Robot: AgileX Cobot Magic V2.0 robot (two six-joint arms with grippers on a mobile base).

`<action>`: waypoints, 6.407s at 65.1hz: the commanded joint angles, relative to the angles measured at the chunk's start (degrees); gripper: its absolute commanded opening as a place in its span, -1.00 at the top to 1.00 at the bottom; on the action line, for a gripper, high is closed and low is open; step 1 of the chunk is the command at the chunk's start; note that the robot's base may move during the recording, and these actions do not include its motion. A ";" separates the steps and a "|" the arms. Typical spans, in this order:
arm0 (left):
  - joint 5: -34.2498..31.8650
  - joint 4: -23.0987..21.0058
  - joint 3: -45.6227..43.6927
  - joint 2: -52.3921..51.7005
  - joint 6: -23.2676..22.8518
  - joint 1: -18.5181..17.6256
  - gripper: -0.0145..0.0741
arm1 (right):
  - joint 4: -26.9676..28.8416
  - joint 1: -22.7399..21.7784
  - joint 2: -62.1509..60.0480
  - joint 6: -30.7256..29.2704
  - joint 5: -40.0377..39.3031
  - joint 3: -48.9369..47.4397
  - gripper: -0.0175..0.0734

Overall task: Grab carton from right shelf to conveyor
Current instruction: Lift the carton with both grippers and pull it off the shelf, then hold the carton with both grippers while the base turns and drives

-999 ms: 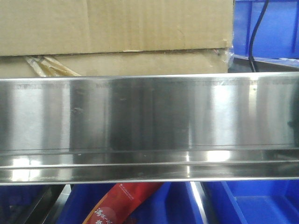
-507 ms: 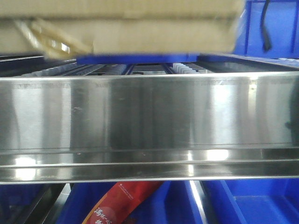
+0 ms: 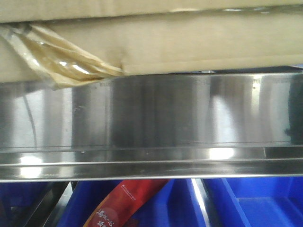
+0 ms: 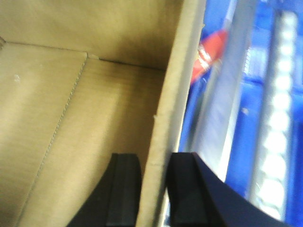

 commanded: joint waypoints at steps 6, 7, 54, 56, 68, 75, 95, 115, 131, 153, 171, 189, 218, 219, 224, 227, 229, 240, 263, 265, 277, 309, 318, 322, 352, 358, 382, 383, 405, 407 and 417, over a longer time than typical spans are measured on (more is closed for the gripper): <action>0.21 3.34 0.01 -1.00 -3.62 -6.28 0.71 | -1.96 -0.50 -4.75 -0.19 -2.06 0.71 0.74; 0.21 3.88 -0.08 -1.00 -3.99 -6.66 0.71 | -1.96 -0.50 -4.96 -0.19 -2.06 0.71 0.74; 0.21 6.23 -7.28 -0.03 -5.91 -8.33 0.71 | -1.52 -0.50 -6.36 -0.30 -2.06 0.71 0.74; 0.21 6.23 -7.28 -0.03 -5.91 -8.33 0.71 | -1.53 -0.50 -6.36 -0.30 -2.06 0.71 0.74; 0.21 6.23 -7.28 -0.03 -5.91 -8.33 0.71 | -1.53 -0.50 -6.36 -0.30 -2.06 0.71 0.74; 0.21 6.23 -7.28 -0.03 -5.91 -8.33 0.71 | -1.53 -0.50 -6.36 -0.30 -2.06 0.71 0.74; 0.21 6.23 -7.28 -0.03 -5.91 -8.33 0.71 | -1.53 -0.50 -6.36 -0.30 -2.06 0.71 0.74; 0.21 6.23 -7.28 -0.03 -5.91 -8.33 0.71 | -1.53 -0.50 -6.36 -0.30 -3.76 0.71 0.74; 0.21 6.23 -7.28 -0.03 -5.91 -8.33 0.71 | -1.53 -0.50 -6.36 -0.30 -7.93 0.71 0.74; 0.21 6.23 -7.28 -0.03 -5.91 -8.33 0.71 | -1.53 -0.50 -6.00 -0.30 -11.73 0.71 0.74; 0.21 6.23 -7.28 -0.03 -5.91 -8.33 0.71 | -1.53 -0.50 -5.06 -0.30 -11.76 0.71 0.74; 0.21 6.23 -7.28 -0.03 -5.91 -8.33 0.71 | -1.53 -0.50 -5.08 -0.30 -12.05 0.71 0.74; 0.21 6.45 -7.28 -0.03 -5.91 -8.33 0.71 | -1.53 -0.50 -5.08 -0.30 -12.05 0.71 0.74; 0.21 6.45 -7.28 -0.03 -5.91 -8.33 0.71 | -1.53 -0.50 -5.08 -0.30 -12.05 0.71 0.74; 0.21 6.45 -7.28 -0.03 -5.91 -8.33 0.71 | -1.53 -0.50 -5.08 -0.30 -12.05 0.71 0.74; 0.21 6.45 -7.28 -0.03 -5.91 -8.33 0.71 | -1.53 -0.50 -5.08 -0.30 -12.05 0.71 0.74; 0.21 6.45 -7.28 -0.03 -5.91 -8.33 0.71 | -1.53 -0.50 -5.08 -0.30 -12.05 0.71 0.74; 0.21 6.45 -7.28 -0.03 -5.91 -8.33 0.71 | -1.53 -0.50 -5.08 -0.30 -12.05 0.71 0.74; 0.21 6.45 -7.28 -0.03 -5.91 -8.33 0.71 | -1.53 -0.50 -5.08 -0.30 -12.05 0.71 0.74; 0.21 6.45 -7.28 -0.03 -5.91 -8.33 0.71 | -1.53 -0.50 -5.08 -0.30 -12.05 0.71 0.74; 0.21 6.64 -7.28 -0.03 -5.91 -8.33 0.71 | -1.53 -0.50 -5.08 -0.30 -12.05 0.71 0.74; 0.21 6.88 -7.28 -0.03 -5.91 -8.33 0.71 | -1.53 -0.50 -5.08 -0.30 -12.05 0.71 0.74; 0.21 7.01 -7.28 -0.03 -5.91 -8.33 0.71 | -1.53 -0.50 -5.08 -0.30 -12.05 0.71 0.74; 0.21 7.23 -7.28 -0.03 -5.91 -8.33 0.71 | -1.53 -0.50 -5.08 -0.30 -12.05 0.71 0.74; 0.21 7.23 -7.28 -0.03 -5.91 -8.33 0.71 | -1.53 -0.50 -5.08 -0.30 -12.05 0.71 0.74; 0.21 7.23 -7.28 -0.03 -5.91 -8.33 0.71 | -1.53 -0.50 -5.08 -0.30 -12.05 0.71 0.74; 0.21 7.23 -7.28 -0.03 -5.91 -8.33 0.71 | -1.53 -0.50 -5.08 -0.30 -12.05 0.71 0.74; 0.21 7.23 -7.28 -0.03 -5.91 -8.33 0.71 | -1.53 -0.50 -5.08 -0.30 -12.05 0.71 0.74; 0.21 7.23 -7.28 -0.03 -5.91 -8.33 0.71 | -1.53 -0.50 -5.08 -0.30 -12.05 0.71 0.74; 0.21 7.23 -7.28 -0.03 -5.91 -8.33 0.71 | -1.53 -0.50 -5.08 -0.30 -12.05 0.71 0.74; 0.21 7.23 -7.28 -0.03 -5.91 -8.33 0.71 | -1.53 -0.50 -5.08 -0.30 -12.05 0.71 0.74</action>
